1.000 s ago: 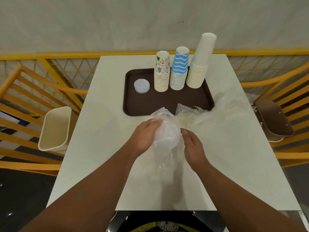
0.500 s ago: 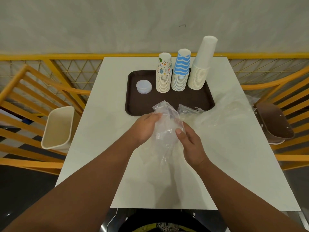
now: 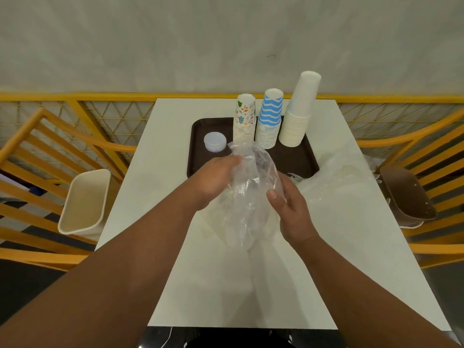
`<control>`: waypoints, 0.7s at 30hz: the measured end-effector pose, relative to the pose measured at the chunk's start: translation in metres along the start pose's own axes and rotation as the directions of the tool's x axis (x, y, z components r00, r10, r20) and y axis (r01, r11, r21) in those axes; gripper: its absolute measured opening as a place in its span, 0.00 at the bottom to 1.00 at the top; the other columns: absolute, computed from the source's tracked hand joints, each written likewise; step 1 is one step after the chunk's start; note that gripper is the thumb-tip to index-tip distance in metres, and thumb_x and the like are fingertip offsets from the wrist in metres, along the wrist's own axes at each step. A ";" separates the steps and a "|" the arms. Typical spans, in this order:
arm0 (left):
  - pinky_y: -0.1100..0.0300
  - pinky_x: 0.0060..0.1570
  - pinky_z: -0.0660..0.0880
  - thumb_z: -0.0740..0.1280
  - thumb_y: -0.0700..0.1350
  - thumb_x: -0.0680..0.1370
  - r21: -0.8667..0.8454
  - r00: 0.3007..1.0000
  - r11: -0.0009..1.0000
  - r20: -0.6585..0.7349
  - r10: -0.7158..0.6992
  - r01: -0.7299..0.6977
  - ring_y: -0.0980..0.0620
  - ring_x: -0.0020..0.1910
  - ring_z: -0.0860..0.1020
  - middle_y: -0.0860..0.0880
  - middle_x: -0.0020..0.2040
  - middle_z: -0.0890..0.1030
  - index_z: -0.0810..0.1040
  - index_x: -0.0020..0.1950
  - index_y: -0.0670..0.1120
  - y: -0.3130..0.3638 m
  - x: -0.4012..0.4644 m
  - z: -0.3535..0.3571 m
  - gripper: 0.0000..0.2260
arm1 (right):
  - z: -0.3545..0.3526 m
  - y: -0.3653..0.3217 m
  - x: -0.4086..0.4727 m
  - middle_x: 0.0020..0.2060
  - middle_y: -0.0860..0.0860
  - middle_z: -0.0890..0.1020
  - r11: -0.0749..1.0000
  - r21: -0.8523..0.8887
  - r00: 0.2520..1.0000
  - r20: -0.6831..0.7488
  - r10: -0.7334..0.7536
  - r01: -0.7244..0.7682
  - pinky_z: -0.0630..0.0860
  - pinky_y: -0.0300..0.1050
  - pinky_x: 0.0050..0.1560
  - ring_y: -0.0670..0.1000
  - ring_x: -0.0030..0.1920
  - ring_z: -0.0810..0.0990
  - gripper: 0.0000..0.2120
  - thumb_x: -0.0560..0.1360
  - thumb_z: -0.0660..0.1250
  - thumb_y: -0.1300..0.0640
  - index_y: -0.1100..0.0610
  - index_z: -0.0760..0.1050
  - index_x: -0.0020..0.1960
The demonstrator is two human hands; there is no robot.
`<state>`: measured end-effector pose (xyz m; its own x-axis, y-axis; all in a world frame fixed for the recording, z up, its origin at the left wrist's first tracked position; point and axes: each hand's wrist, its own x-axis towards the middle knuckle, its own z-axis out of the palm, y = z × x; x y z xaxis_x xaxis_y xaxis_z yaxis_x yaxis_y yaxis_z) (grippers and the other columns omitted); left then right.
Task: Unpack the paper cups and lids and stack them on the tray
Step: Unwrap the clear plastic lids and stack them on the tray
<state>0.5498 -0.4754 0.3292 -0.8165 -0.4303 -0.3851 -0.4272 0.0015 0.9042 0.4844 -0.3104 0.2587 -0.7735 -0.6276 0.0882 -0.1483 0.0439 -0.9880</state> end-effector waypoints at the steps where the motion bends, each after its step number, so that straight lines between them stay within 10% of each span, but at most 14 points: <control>1: 0.63 0.41 0.73 0.58 0.53 0.83 0.003 1.000 1.000 -0.005 0.001 -0.001 0.60 0.42 0.80 0.55 0.44 0.83 0.78 0.47 0.54 0.006 0.000 -0.001 0.11 | -0.002 -0.005 0.004 0.64 0.48 0.77 0.999 -0.011 0.999 0.001 -0.040 0.040 0.71 0.64 0.66 0.52 0.66 0.74 0.36 0.70 0.63 0.27 0.46 0.70 0.71; 6: 0.56 0.52 0.76 0.60 0.56 0.81 0.030 0.999 0.999 -0.040 0.016 -0.015 0.51 0.46 0.80 0.49 0.47 0.82 0.78 0.47 0.50 0.048 0.001 -0.009 0.12 | -0.015 -0.045 0.029 0.67 0.53 0.75 0.982 0.010 0.982 -0.012 -0.189 0.189 0.69 0.64 0.68 0.53 0.69 0.73 0.46 0.66 0.69 0.28 0.56 0.67 0.73; 10: 0.49 0.56 0.76 0.58 0.59 0.81 0.080 0.994 0.991 0.012 0.106 -0.107 0.45 0.51 0.82 0.46 0.53 0.83 0.79 0.57 0.49 0.080 0.005 -0.009 0.18 | -0.019 -0.082 0.051 0.61 0.39 0.79 0.981 0.074 0.980 0.080 -0.183 0.177 0.73 0.51 0.66 0.44 0.65 0.76 0.41 0.58 0.74 0.29 0.43 0.69 0.67; 15: 0.46 0.63 0.74 0.57 0.75 0.70 -0.102 0.984 0.984 0.091 0.155 -0.145 0.47 0.59 0.80 0.49 0.60 0.81 0.76 0.65 0.52 0.102 0.008 0.010 0.35 | -0.019 -0.096 0.075 0.56 0.43 0.81 0.986 -0.045 0.983 -0.091 -0.161 0.158 0.76 0.43 0.61 0.39 0.57 0.79 0.29 0.65 0.79 0.50 0.48 0.72 0.63; 21: 0.57 0.63 0.71 0.73 0.69 0.64 0.232 0.892 0.864 0.189 0.410 -0.446 0.57 0.65 0.72 0.58 0.68 0.72 0.62 0.75 0.55 0.099 0.013 0.029 0.44 | -0.043 -0.109 0.094 0.49 0.61 0.81 0.794 0.581 0.983 -0.146 -0.113 0.178 0.79 0.50 0.48 0.57 0.50 0.82 0.17 0.75 0.68 0.64 0.71 0.70 0.60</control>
<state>0.4859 -0.4548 0.4079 -0.9771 -0.2124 -0.0081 -0.0952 0.4029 0.9103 0.4013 -0.3411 0.3803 -0.8331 -0.5087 0.2172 0.1028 -0.5283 -0.8428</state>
